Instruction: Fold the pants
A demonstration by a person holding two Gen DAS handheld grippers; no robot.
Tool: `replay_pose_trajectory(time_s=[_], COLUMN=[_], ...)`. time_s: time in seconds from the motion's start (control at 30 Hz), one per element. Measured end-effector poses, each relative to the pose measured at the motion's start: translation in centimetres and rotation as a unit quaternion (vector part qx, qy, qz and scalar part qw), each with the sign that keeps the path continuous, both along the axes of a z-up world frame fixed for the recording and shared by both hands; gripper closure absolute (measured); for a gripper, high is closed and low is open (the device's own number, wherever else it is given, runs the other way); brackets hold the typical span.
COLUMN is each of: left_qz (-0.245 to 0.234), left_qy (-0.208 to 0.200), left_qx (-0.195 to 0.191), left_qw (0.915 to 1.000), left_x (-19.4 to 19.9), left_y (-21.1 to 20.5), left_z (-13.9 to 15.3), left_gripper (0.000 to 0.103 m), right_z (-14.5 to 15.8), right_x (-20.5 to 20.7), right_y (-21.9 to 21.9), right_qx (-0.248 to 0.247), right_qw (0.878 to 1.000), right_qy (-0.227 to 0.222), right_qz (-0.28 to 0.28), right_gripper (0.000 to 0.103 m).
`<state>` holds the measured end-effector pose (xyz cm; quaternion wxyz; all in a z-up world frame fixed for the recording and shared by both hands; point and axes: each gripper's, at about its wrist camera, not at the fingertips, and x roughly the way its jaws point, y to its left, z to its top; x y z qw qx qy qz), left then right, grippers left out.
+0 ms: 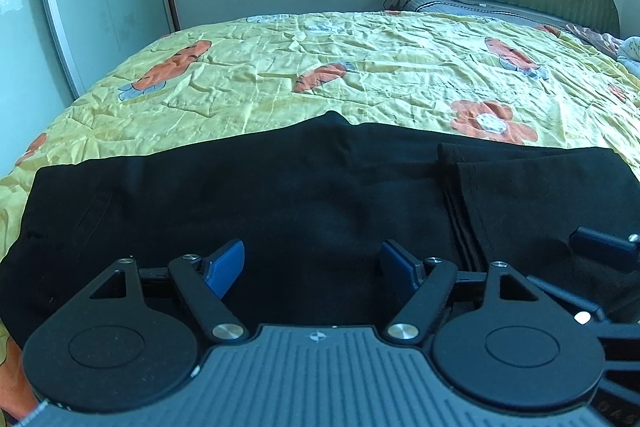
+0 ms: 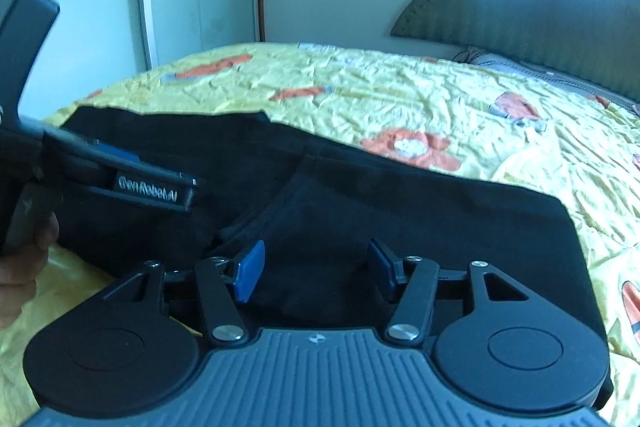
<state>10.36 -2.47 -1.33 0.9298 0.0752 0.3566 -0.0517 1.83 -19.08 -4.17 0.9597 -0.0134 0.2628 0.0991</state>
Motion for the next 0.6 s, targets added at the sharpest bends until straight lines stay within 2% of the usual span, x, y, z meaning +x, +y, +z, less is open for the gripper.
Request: replay_pose_trajectory(time_s=[0.13,0.3,0.6], left_qz=[0.001,0.002,0.008], left_qy=[0.001,0.000,0.001], left_qx=[-0.002,-0.002,-0.004], left_qw=[1.0000,1.0000,1.0000], left_x=[-0.08,-0.18,-0.36], left_y=[0.06,0.11,0.39], left_z=[0.00,0.07,0.07], left_gripper=[0.024,0.022,0.018], right_z=[0.84,0.17,-0.12], right_x=[-0.39,0.55,0.25], right_y=[0.11,0.76,0.69], right_qx=[0.006,-0.008,-0.006], right_qw=[1.000,1.000,1.000], right_qy=[-0.021,0.004,0.007], right_qz=[0.002,0.007,0.001], right_gripper=[0.047,0.047,0.046])
